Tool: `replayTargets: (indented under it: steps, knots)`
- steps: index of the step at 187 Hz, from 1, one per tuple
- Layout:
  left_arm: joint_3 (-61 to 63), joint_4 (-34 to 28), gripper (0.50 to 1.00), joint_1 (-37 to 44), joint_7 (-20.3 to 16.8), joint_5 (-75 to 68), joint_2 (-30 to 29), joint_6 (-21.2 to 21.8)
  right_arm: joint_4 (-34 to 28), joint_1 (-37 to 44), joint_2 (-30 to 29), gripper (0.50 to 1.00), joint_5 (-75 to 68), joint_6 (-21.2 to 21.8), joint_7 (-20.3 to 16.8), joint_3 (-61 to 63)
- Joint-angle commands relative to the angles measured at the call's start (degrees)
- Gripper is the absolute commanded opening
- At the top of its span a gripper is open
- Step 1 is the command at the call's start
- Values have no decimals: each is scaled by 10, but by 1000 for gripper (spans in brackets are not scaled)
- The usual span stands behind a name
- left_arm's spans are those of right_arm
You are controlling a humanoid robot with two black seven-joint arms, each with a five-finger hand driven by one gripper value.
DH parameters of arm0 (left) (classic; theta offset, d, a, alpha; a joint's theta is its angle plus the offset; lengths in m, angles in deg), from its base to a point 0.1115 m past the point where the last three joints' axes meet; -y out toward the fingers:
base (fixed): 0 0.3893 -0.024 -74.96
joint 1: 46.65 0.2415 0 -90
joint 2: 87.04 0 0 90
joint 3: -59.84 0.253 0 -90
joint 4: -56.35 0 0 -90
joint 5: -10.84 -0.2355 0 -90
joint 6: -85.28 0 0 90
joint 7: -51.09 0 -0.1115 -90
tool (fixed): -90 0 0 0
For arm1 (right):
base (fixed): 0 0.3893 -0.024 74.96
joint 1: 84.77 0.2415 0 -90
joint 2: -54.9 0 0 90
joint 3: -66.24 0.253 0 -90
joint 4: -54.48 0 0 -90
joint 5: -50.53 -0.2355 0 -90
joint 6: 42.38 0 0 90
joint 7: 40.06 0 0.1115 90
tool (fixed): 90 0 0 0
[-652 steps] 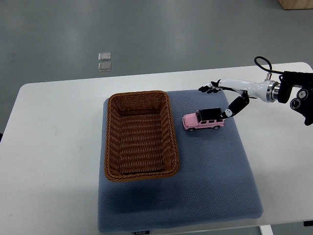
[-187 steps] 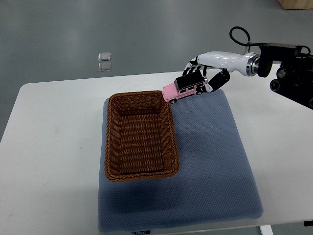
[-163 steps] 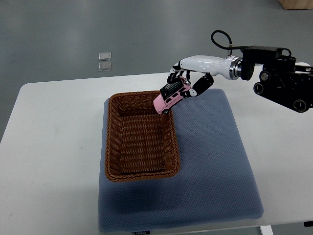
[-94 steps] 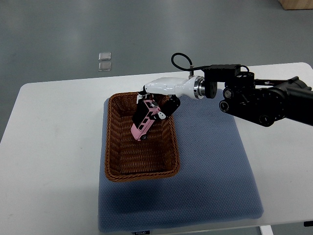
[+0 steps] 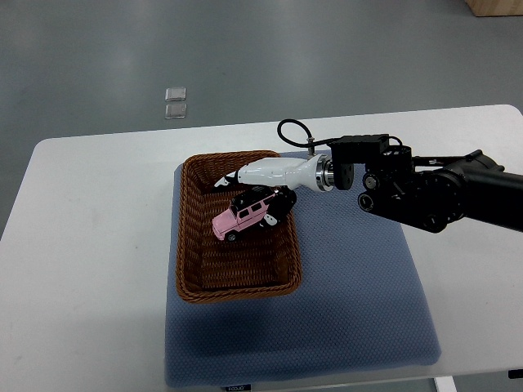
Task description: Place pink car in brown basket
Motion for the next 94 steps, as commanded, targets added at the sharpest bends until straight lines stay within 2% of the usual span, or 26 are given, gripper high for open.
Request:
replayTargets:
  steps: [1,57,94]
  knots:
    - [0,-1,1000,0,0,0,0,0,4,-4,0,911,1,-1,1,0]
    - [0,0,1000,0,0,0,0,0,5,3,14,911,-13,-35,1,27]
    - [0,0,1000,0,0,0,0,0,7,1,52,911,-89,-28,-3,83]
